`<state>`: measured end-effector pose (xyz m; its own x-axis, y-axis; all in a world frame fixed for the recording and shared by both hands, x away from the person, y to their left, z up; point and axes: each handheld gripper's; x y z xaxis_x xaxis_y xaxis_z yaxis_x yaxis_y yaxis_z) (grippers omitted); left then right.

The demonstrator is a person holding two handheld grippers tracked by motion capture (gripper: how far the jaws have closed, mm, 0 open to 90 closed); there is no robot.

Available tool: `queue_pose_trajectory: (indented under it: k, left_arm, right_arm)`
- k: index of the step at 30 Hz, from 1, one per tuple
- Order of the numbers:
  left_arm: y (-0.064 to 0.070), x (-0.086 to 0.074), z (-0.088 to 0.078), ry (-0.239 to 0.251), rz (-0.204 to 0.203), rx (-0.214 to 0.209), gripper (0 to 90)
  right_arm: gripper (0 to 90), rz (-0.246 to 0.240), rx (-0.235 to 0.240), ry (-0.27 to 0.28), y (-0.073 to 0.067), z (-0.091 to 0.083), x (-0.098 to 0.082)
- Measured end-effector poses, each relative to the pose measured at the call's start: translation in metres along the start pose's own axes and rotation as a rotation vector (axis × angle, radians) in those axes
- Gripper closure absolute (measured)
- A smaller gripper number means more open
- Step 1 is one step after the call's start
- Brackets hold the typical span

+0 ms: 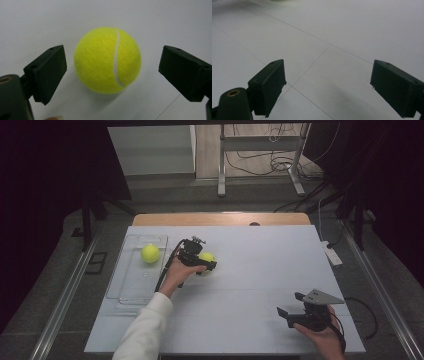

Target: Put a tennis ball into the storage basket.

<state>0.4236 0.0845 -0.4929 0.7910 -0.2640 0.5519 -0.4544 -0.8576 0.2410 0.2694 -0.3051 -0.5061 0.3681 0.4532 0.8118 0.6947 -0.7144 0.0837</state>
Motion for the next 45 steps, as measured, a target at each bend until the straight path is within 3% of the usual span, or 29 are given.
queue_pose_trajectory:
  k: [8, 9, 14, 22, 38, 45]
  left_arm:
    - [0.003, 0.000, 0.010, -0.023, 0.000, 0.011, 12.8]
    - [0.004, 0.000, 0.011, -0.028, 0.007, 0.027, 12.8]
    - [0.002, 0.000, 0.010, -0.021, -0.004, 0.043, 25.5]
    - [0.004, -0.001, 0.008, -0.018, 0.033, 0.057, 26.7]
    - [0.007, -0.006, -0.012, 0.056, 0.040, 0.021, 26.9]
    - [0.007, -0.007, -0.016, 0.066, 0.044, 0.014, 26.9]
  right_arm:
    - [13.2, 0.001, 0.000, 0.001, 0.000, 0.000, 0.000]
    - [13.2, 0.001, 0.001, 0.001, 0.000, 0.000, 0.000]
    - [13.2, 0.000, -0.001, 0.001, 0.001, 0.000, -0.001]
    - [13.2, 0.000, -0.003, 0.000, 0.001, 0.000, -0.001]
    - [13.2, -0.001, -0.009, -0.003, 0.001, 0.000, -0.001]
    - [13.2, -0.001, -0.010, -0.003, 0.001, -0.001, -0.001]
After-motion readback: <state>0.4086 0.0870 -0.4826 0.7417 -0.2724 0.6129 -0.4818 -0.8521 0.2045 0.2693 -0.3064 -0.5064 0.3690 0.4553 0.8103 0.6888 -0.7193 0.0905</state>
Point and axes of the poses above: each handheld gripper's, and its own axes: z roughly forward along the jaws, x roughly out of its top, y roughly to its right, and after that the axes turned 7 degrees about -z, right-handed
